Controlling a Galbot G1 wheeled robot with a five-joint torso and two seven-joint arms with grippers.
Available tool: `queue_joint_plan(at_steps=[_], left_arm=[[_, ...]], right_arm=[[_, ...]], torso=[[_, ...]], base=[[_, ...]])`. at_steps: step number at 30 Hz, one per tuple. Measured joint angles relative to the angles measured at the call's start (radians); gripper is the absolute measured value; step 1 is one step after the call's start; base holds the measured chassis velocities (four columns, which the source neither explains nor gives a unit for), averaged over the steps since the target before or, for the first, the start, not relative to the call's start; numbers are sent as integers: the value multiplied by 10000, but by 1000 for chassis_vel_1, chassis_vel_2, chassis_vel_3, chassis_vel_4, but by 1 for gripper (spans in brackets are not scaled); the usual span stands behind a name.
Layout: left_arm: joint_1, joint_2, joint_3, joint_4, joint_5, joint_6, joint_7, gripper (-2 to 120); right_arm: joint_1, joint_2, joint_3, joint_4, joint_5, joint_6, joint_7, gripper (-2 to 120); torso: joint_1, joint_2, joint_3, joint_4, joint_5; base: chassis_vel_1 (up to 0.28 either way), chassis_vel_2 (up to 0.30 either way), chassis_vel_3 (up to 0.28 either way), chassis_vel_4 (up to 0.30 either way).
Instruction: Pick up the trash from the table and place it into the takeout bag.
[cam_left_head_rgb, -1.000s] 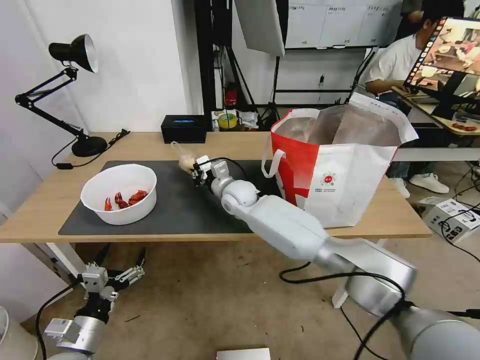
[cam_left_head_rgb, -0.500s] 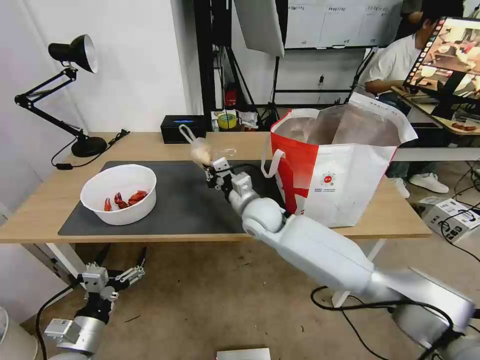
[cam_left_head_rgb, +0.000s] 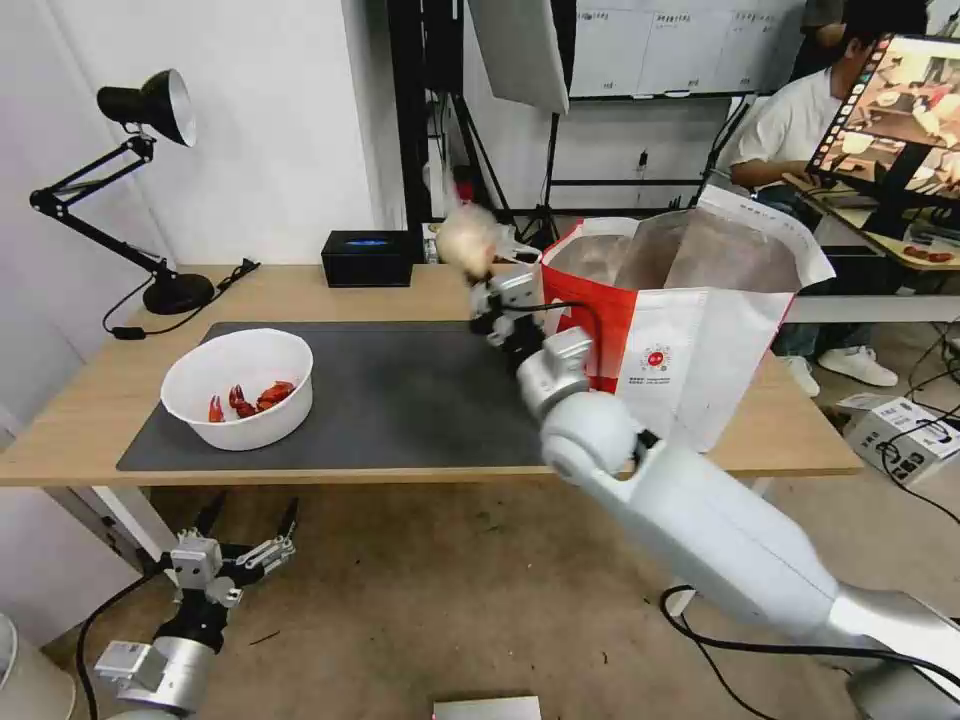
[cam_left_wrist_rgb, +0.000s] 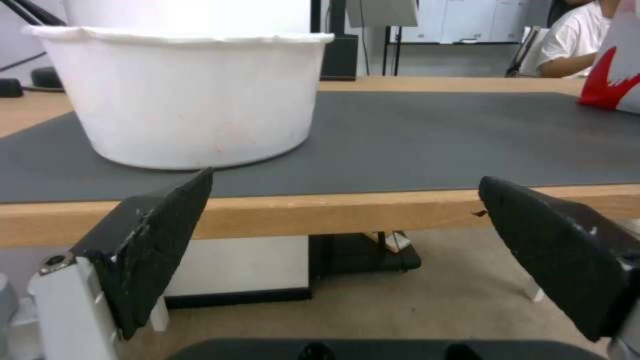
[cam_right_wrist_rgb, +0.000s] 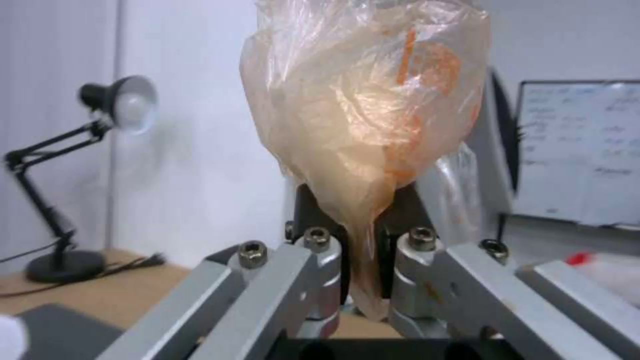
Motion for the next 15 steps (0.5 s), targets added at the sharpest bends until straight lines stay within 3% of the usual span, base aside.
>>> queue_joint_plan(at_steps=[7,15], left_arm=[[5,-37,142,-28,98,16,-14,100],[-43,-73,441,-81,169,56,-77,100]], right_arm=[[-946,-954,1853,1685,-516,414,483,4],[-1396,-2093,3025,2529,-606,576,748,4]], torso=[[0,0,0,-1,0],[0,0,-1,-1,0]], base=[[0,0,0,0],[0,0,0,0]])
